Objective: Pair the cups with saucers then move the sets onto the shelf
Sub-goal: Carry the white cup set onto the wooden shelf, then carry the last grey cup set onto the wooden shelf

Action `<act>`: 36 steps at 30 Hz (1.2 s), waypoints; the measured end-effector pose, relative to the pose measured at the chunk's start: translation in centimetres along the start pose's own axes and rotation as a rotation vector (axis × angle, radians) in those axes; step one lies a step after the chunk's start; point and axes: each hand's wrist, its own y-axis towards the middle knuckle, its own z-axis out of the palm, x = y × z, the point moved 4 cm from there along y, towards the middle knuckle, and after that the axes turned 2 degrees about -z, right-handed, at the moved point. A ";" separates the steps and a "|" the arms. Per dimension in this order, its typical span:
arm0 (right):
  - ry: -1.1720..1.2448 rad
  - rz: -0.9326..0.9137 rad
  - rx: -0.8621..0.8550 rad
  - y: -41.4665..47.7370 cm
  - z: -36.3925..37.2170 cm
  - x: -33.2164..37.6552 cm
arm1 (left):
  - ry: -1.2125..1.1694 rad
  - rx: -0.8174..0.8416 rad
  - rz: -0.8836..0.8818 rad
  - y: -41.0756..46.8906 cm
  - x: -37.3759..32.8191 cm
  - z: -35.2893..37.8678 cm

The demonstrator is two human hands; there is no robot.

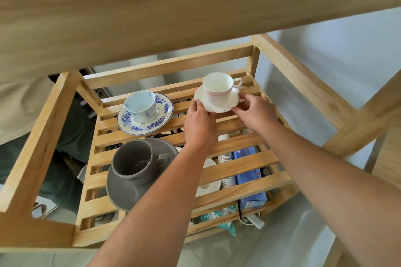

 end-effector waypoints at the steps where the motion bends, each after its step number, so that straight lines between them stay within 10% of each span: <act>1: -0.010 0.003 0.003 0.3 0.0 0.1 | 0.002 0.001 -0.006 0.2 -0.1 0.0; 21: 0.383 0.002 -0.120 -12.9 -8.8 1.7 | -0.092 0.112 0.137 -11.6 -5.1 -7.6; 36: 0.298 0.373 -0.718 -43.3 -29.0 -10.6 | -0.110 0.622 0.807 -37.1 -24.7 -2.9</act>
